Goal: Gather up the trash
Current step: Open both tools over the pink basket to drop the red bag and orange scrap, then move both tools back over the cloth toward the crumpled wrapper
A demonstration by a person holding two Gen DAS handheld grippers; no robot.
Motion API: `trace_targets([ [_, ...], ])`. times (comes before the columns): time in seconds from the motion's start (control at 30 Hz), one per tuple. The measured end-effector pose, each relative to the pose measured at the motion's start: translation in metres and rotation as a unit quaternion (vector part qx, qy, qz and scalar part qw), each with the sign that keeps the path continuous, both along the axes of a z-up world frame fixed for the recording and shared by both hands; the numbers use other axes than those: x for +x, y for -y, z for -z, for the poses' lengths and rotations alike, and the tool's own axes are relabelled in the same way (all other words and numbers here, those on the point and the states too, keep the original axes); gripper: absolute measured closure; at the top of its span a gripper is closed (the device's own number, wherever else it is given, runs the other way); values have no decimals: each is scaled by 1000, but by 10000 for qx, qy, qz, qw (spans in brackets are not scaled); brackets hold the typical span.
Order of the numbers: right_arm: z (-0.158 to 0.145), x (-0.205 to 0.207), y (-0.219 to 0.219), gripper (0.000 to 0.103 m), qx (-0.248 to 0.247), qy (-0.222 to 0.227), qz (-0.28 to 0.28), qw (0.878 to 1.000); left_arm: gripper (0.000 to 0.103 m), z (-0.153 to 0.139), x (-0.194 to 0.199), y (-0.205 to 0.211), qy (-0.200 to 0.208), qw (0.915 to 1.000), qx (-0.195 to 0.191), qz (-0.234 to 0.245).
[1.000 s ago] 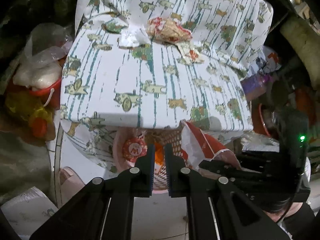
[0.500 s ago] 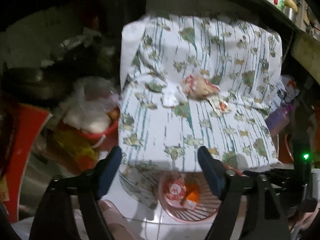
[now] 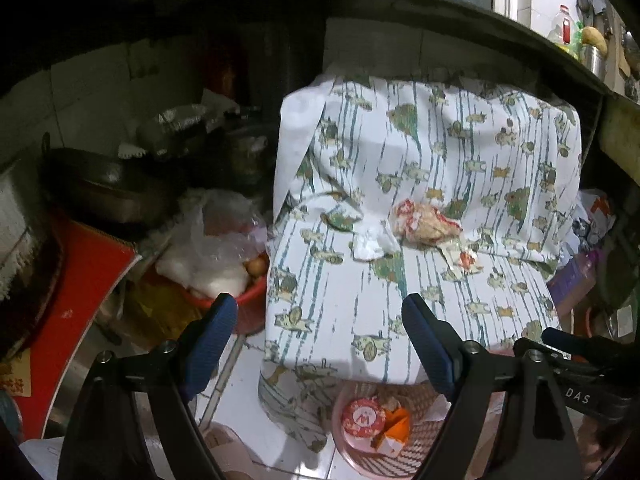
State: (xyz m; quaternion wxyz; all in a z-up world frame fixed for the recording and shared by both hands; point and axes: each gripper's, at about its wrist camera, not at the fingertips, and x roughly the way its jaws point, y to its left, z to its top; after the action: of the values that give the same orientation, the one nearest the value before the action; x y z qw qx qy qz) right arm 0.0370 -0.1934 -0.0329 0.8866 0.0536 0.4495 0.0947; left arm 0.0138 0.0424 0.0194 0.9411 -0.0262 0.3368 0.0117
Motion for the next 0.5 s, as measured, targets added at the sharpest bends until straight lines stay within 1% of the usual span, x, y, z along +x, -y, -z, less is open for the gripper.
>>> trace_targets([
  [0.1,-6,-2,0,43,46,120,17,9999,16,-5,-5,3,165,9999,20,22],
  [0.17,-9,-3,0,40,65,203,11,9998,16,-9,-7,4,271,9996,9,-47],
  [0.3,-18,-8,-1,37,-102,449,51,9989,16,-18,-12,4,512,9986,-66,-147],
  [0.4,-22,-9,0,36,-178,545,92,9983,16,-23,-13,5,592,9981,-37,-140],
  [0.5,-26,-9,3,35,-76,557,128,9983,16,-27,-12,4,597,9981,-93,-118],
])
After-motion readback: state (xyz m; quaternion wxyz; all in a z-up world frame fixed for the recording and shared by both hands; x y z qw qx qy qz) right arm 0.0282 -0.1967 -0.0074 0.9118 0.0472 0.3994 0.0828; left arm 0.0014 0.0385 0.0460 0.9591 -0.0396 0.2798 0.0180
